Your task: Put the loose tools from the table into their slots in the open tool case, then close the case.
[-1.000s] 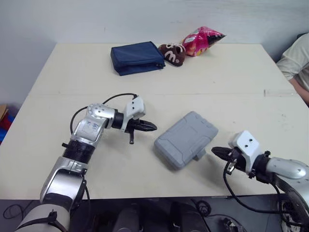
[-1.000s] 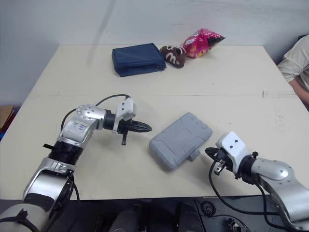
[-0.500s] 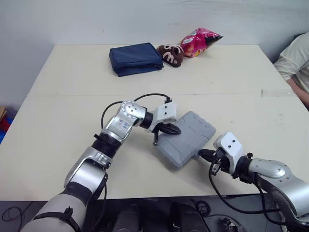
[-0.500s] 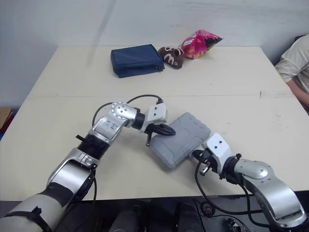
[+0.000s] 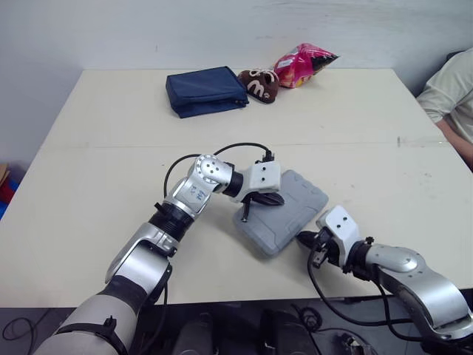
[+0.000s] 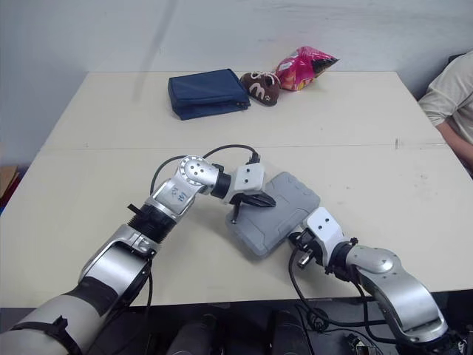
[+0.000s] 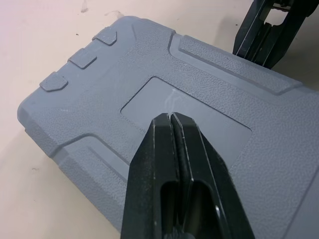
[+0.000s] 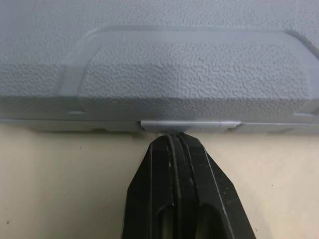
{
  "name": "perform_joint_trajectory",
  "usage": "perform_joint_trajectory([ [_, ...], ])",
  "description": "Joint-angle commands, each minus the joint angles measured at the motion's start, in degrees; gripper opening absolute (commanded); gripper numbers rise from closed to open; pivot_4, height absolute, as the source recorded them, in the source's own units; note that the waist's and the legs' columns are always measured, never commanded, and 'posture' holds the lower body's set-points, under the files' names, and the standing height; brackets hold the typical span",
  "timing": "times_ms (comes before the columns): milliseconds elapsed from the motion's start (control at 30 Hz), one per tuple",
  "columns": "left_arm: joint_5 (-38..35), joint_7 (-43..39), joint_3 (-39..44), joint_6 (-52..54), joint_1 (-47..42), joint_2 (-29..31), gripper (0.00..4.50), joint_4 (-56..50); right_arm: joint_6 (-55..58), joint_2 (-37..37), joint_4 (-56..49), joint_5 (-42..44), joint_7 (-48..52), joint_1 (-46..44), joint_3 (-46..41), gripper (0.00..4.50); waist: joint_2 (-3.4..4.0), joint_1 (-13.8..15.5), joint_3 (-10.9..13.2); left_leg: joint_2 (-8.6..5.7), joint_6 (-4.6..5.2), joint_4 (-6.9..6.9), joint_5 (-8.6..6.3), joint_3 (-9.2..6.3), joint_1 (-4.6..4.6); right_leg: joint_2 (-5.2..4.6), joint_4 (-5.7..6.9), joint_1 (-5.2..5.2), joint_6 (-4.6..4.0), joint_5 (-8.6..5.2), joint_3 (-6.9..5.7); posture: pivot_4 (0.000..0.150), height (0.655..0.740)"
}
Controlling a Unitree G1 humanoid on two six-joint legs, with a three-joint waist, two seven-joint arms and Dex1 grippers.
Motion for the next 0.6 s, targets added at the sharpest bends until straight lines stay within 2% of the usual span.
perform_joint_trajectory([
  [33, 4.5, -0.9, -4.2, 0.0, 2.4, 0.3, 0.03, 3.2, -4.4, 2.7, 0.6, -1.4, -1.0, -2.5, 0.8, 0.0, -0.05, -0.2, 0.0, 0.0, 0.0, 0.0, 0.0, 0.02, 0.02, 0.0, 0.0, 0.01, 0.0, 0.0, 0.0, 0.15, 0.7338],
  [267, 7.5, -1.3, -6.7, -6.0, 5.6, -0.4, 0.03, 2.1, -8.7, 5.0, 2.2, -3.4, 0.2, -3.8, 1.6, 0.0, -0.11, -1.2, -0.2, 0.1, -0.09, -0.06, -0.01, 0.05, 0.15, 0.03, 0.05, 0.04, -0.07, -0.03, 0.36, 0.15, 0.7338],
  [400, 6.5, 0.7, -2.4, -4.3, 5.0, 1.7, 0.03, 1.8, -7.0, 0.1, -1.5, -1.9, 3.7, -1.7, -2.2, 0.0, -0.07, -1.1, -0.3, 0.09, -0.07, -0.06, -0.02, 0.05, 0.16, 0.02, 0.04, 0.06, -0.07, -0.04, 0.46, 0.15, 0.7338],
  [500, -4.2, -6.4, 7.4, 6.8, 7.0, 9.4, 0.79, -7.8, -3.6, -8.2, -6.0, 7.6, 14.1, 2.3, -13.8, 0.96, 0.17, -1.5, -0.2, 0.07, -0.05, -0.09, -0.05, 0.04, 0.06, -0.02, 0.01, -0.03, -0.07, -0.04, 0.48, 0.15, 0.7338],
  [533, -8.1, -9.2, 9.9, 10.4, 8.4, 12.2, 1.34, -11.9, -2.9, -10.2, -6.6, 10.6, 16.9, 3.3, -17.4, 1.58, 0.17, -1.7, -0.2, 0.15, -0.11, -0.16, -0.07, 0.09, 0.08, 0.1, 0.05, -0.07, -0.11, -0.06, 0.56, 0.15, 0.7338],
  [567, -11.5, -11.5, 12.3, 14.1, 10.0, 15.5, 1.54, -16.0, -2.4, -12.3, -6.8, 13.6, 20.2, 4.7, -21.7, 1.8, 0.06, -1.9, -0.1, 0.21, -0.15, -0.18, -0.05, 0.1, 0.1, 0.17, 0.09, -0.05, -0.11, -0.06, 0.54, 0.15, 0.7338],
  [600, -14.8, -13.6, 14.8, 17.9, 11.7, 18.9, 1.99, -19.6, -1.6, -14.2, -6.8, 16.3, 23.4, 5.9, -25.9, 2.31, 0.19, -2.2, 0.0, 0.36, -0.27, -0.16, -0.06, 0.09, 0.11, 0.33, 0.13, -0.02, -0.19, -0.1, 0.46, 0.15, 0.7338],
])
